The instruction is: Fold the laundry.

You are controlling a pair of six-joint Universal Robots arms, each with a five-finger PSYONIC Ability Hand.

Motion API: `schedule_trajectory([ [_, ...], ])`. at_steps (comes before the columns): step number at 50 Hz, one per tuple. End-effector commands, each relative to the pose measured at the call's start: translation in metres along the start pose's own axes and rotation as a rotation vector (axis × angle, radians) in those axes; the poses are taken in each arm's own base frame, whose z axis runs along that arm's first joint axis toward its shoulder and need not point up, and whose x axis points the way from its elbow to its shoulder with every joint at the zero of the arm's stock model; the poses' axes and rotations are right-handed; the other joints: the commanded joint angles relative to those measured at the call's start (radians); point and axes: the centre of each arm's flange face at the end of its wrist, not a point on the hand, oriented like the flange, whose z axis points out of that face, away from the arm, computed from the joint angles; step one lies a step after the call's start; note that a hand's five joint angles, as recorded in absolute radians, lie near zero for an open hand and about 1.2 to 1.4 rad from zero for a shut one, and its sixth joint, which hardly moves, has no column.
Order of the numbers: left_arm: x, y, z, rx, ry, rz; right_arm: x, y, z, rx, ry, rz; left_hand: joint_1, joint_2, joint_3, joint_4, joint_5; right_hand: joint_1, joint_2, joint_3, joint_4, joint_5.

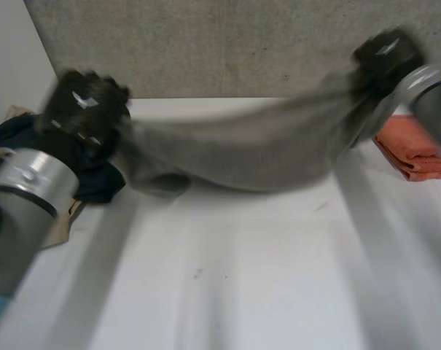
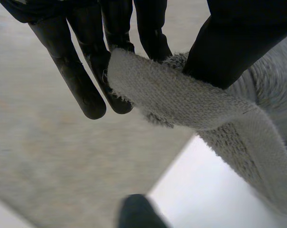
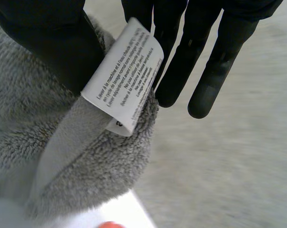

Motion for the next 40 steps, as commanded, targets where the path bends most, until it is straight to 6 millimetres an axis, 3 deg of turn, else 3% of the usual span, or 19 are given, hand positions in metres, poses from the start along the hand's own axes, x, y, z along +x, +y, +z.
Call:
schedule_trajectory([
  [1,-0.050,-0.010,0.009,0.048,-0.136,0.036,0.093,-0.018,-0.063,-0.035,0.149,0.042,0.239,0.197,0.206,0.194,0.239,0.289,0.224,0.210,0.201,0.264],
  [3,-0.049,-0.011,0.009,0.061,-0.100,0.037,0.095,-0.012,-0.077,-0.101,0.120,0.067,0.239,0.197,0.206,0.194,0.239,0.289,0.224,0.210,0.201,0.264],
  [9,-0.035,-0.009,0.005,0.063,0.014,0.027,0.073,-0.003,-0.100,-0.245,-0.031,0.152,0.239,0.197,0.206,0.194,0.239,0.289,0.224,0.210,0.201,0.264],
  [13,-0.025,0.004,0.004,0.000,0.075,0.001,0.052,0.002,-0.119,-0.319,-0.141,0.156,0.239,0.197,0.206,0.194,0.239,0.289,0.224,0.210,0.201,0.264],
  [17,-0.007,0.039,0.013,-0.113,0.137,-0.025,0.035,0.020,-0.122,-0.376,-0.209,0.114,0.239,0.197,0.206,0.194,0.239,0.289,0.224,0.210,0.201,0.264],
  [20,0.000,0.050,0.020,-0.140,0.158,-0.034,0.028,0.029,-0.120,-0.393,-0.229,0.099,0.239,0.197,0.206,0.194,0.239,0.289,0.224,0.210,0.201,0.264],
  [23,0.003,0.060,0.036,-0.142,0.163,-0.032,0.019,0.054,-0.103,-0.435,-0.239,0.099,0.239,0.197,0.206,0.194,0.239,0.289,0.224,0.210,0.201,0.264],
  [25,0.002,0.069,0.057,-0.126,0.157,-0.012,0.019,0.067,-0.084,-0.427,-0.191,0.072,0.239,0.197,0.206,0.194,0.239,0.289,0.224,0.210,0.201,0.264],
  [27,0.000,0.071,0.075,-0.097,0.141,0.021,0.024,0.066,-0.069,-0.386,-0.126,0.042,0.239,0.197,0.206,0.194,0.239,0.289,0.224,0.210,0.201,0.264],
  [28,-0.008,0.066,0.095,-0.043,0.107,0.065,0.031,0.059,-0.053,-0.326,-0.042,0.019,0.239,0.197,0.206,0.194,0.239,0.289,0.224,0.210,0.201,0.264],
  [31,-0.024,0.049,0.126,0.063,0.038,0.128,0.043,0.035,-0.030,-0.187,0.100,0.006,0.239,0.197,0.206,0.194,0.239,0.289,0.224,0.210,0.201,0.264],
  [33,-0.036,0.020,0.153,0.196,-0.054,0.161,0.051,0.005,-0.012,-0.002,0.219,0.030,0.239,0.197,0.206,0.194,0.239,0.289,0.224,0.210,0.201,0.264],
  [35,-0.046,0.000,0.168,0.296,-0.125,0.174,0.057,-0.013,-0.003,0.138,0.281,0.056,0.239,0.197,0.206,0.194,0.239,0.289,0.224,0.210,0.201,0.264],
  [36,-0.059,-0.020,0.178,0.397,-0.210,0.180,0.063,-0.028,0.003,0.274,0.329,0.087,0.239,0.197,0.206,0.194,0.239,0.289,0.224,0.210,0.201,0.264],
  [40,-0.085,-0.047,0.185,0.579,-0.378,0.118,0.075,-0.044,0.010,0.537,0.415,0.164,0.239,0.197,0.206,0.194,0.239,0.289,0.224,0.210,0.201,0.264],
])
